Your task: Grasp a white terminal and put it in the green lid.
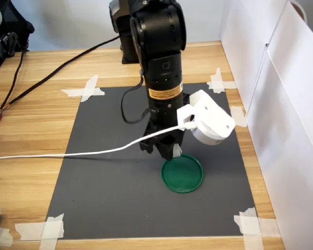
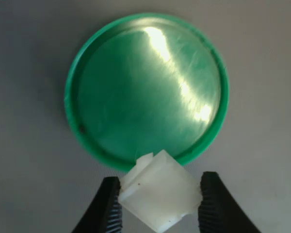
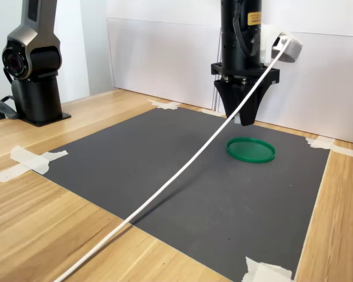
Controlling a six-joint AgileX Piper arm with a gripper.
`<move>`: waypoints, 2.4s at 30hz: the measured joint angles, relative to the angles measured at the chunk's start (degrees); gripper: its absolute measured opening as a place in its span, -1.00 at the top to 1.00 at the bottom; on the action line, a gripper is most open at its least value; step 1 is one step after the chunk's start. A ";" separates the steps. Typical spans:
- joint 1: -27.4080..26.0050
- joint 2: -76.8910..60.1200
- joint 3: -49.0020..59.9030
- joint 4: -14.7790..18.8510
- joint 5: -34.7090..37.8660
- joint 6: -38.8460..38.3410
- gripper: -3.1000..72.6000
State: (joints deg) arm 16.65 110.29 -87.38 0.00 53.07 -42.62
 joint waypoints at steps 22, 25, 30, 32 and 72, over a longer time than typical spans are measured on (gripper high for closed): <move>1.22 4.98 0.05 -0.53 -4.16 1.03 -0.06; 1.22 4.98 0.05 -0.53 -4.16 1.14 -0.06; 1.22 4.98 0.05 -1.07 -4.16 1.20 -0.18; 1.22 4.98 0.05 -1.30 -4.16 1.26 -0.31; -6.40 -71.95 42.66 -1.91 -29.00 33.38 0.97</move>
State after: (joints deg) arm 10.25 38.34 -44.72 -1.91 24.07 -9.24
